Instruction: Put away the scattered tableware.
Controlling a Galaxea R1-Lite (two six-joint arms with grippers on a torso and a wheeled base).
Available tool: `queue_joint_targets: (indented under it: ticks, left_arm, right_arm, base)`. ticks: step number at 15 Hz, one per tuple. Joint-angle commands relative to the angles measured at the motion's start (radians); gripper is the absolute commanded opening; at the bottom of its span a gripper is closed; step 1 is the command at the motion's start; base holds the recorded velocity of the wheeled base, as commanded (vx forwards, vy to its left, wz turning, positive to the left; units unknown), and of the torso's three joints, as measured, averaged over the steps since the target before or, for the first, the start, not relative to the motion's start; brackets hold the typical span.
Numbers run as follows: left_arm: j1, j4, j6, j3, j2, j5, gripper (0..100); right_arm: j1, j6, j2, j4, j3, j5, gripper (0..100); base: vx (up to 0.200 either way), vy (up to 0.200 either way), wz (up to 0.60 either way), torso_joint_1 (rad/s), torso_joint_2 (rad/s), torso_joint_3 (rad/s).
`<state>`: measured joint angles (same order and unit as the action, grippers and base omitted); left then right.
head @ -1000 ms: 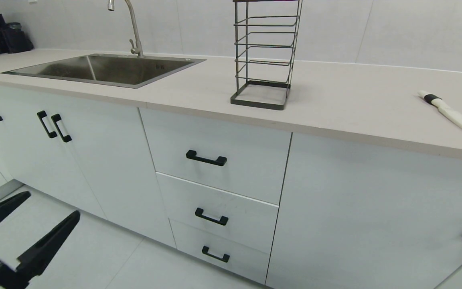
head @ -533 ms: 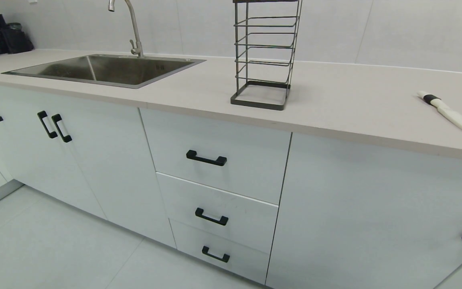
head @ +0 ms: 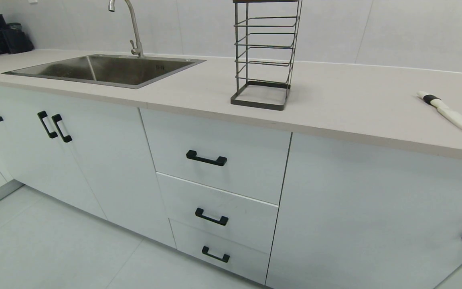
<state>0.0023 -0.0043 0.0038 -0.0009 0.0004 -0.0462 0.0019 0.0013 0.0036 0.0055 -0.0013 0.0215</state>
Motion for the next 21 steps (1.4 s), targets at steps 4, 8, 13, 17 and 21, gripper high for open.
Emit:
queue_joint_targets:
  ticks: [4,8,13,17,21]
  left_arm:
    - [0.001,0.000,0.001,0.001,0.000,-0.003,100]
    - [0.001,0.000,0.001,0.001,0.000,-0.003,100]
    - [-0.001,-0.002,0.001,0.001,0.000,-0.003,100]
    - [-0.001,-0.002,-0.001,0.001,0.000,-0.004,100]
    - [-0.001,0.000,-0.001,0.001,0.000,-0.004,100]
  right_arm:
    - [0.001,0.002,0.001,0.001,0.001,0.005,100]
    - [0.001,0.005,0.001,0.001,0.001,0.005,100]
    - [0.001,0.005,0.001,0.001,0.001,0.005,100]
    - [0.001,0.005,0.001,0.001,0.001,0.005,100]
    - [0.001,0.006,0.001,0.001,0.001,0.005,100]
  base:
    - [0.000,0.000,-0.60,0.005,0.00,0.001]
    - [0.000,0.000,-0.45,0.002,0.00,0.001]
    - [0.000,-0.040,0.00,0.000,0.00,0.000]
    - [0.000,-0.100,-0.15,0.001,0.00,0.001]
    - [0.000,0.000,-0.30,0.000,0.00,0.000]
